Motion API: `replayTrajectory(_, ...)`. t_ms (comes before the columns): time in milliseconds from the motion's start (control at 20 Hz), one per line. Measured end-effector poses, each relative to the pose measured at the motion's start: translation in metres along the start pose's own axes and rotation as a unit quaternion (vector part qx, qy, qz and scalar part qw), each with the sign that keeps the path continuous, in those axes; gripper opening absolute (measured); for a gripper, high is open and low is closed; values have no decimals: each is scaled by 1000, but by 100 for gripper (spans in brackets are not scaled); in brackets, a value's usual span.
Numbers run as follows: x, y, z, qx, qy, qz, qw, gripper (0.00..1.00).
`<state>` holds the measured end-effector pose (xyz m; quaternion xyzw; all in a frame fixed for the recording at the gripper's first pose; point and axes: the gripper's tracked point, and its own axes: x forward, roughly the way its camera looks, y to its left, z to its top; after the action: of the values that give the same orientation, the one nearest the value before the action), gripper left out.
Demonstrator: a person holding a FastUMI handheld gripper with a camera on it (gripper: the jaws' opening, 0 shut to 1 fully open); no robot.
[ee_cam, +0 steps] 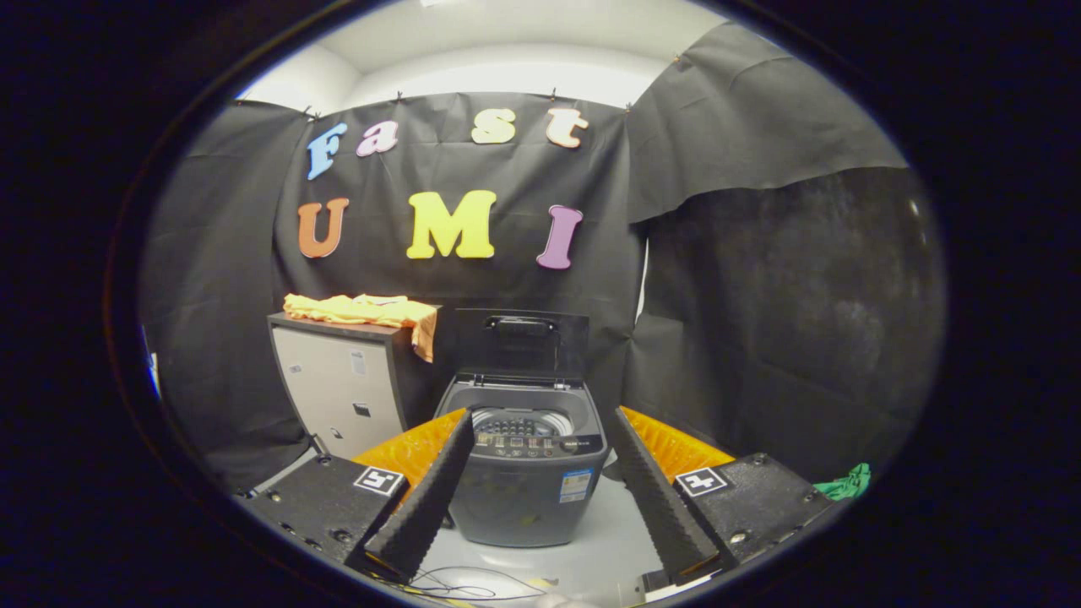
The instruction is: Put the clothes into the washing machine and then close the washing machine lid.
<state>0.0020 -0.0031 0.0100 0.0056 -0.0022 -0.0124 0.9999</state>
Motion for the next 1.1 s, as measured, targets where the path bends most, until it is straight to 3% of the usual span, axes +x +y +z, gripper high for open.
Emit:
replayTrajectory(300,12,6,27,11,3,-12,1000,100)
replayTrajectory(700,57,29,101,24,10,-32,999,100)
replayTrajectory(1100,133,110,175,16,4,15,1000,100)
